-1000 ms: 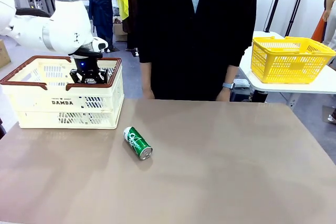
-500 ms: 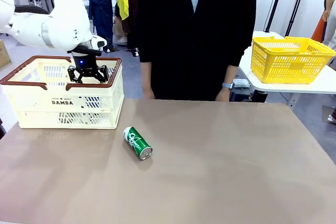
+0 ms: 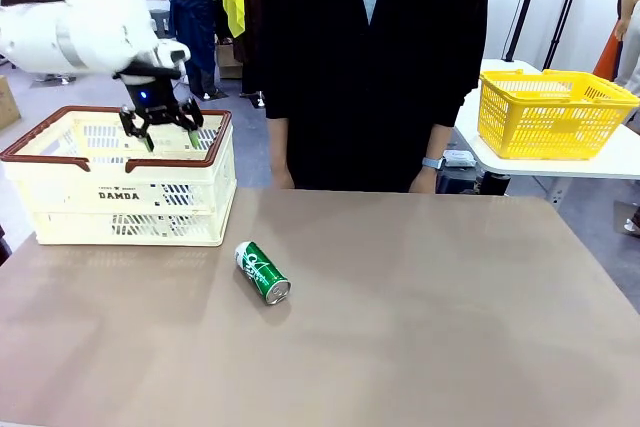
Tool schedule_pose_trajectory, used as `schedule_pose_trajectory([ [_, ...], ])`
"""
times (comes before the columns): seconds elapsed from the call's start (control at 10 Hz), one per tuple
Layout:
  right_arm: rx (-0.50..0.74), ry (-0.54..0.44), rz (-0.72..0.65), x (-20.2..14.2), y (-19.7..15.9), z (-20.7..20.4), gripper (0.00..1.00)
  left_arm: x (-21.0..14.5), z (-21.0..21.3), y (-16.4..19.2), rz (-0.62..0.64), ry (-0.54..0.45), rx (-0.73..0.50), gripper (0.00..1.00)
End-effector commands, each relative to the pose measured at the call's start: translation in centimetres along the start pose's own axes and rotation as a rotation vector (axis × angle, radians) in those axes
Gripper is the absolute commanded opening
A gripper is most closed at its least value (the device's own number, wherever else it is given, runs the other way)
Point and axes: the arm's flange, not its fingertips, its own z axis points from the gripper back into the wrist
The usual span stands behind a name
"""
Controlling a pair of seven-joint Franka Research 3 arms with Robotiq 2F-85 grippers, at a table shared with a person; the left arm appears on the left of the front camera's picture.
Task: Place the drinks into the Shopping basket.
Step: Pick up one drink and place it into the Shopping basket.
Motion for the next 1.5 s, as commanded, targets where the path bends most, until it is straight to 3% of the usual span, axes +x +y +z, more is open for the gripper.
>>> schedule_pose_trajectory([
  [0.0, 0.01, -0.002, -0.018, -0.1, 0.7, 0.0, 1.0, -4.2, 7.4, 2.3, -0.01, -0.004, -0.116, 1.0],
  [0.2, 0.01, -0.002, -0.018, -0.1, 0.7, 0.0, 1.0, -11.5, 14.9, 5.5, -0.078, 0.137, -0.334, 1.0],
  [0.4, 0.01, -0.002, -0.018, -0.1, 0.7, 0.0, 1.0, -19.2, 17.2, 11.4, -0.144, 0.21, -0.549, 1.0],
  [0.6, 0.01, -0.002, -0.018, -0.1, 0.7, 0.0, 1.0, -26.6, 16.4, 18.6, -0.15, 0.208, -0.752, 1.0],
  [0.8, 0.01, -0.002, -0.018, -0.1, 0.7, 0.0, 1.0, -32.3, 14.0, 23.5, -0.023, 0.061, -0.85, 1.0],
  [1.0, 0.01, -0.002, -0.018, -0.1, 0.7, 0.0, 1.0, -35.0, 10.4, 27.0, 0.021, 0.047, -0.984, 1.0],
  [1.1, 0.01, -0.002, -0.018, -0.1, 0.7, 0.0, 1.0, -35.0, 9.1, 27.5, 0.094, 0.094, -0.969, 1.0],
  [1.2, 0.01, -0.002, -0.018, -0.1, 0.7, 0.0, 1.0, -35.5, 11.7, 26.6, 0.028, 0.056, -0.916, 1.0],
  [1.4, 0.01, -0.002, -0.018, -0.1, 0.7, 0.0, 1.0, -35.5, 11.7, 26.6, 0.028, 0.056, -0.916, 1.0],
])
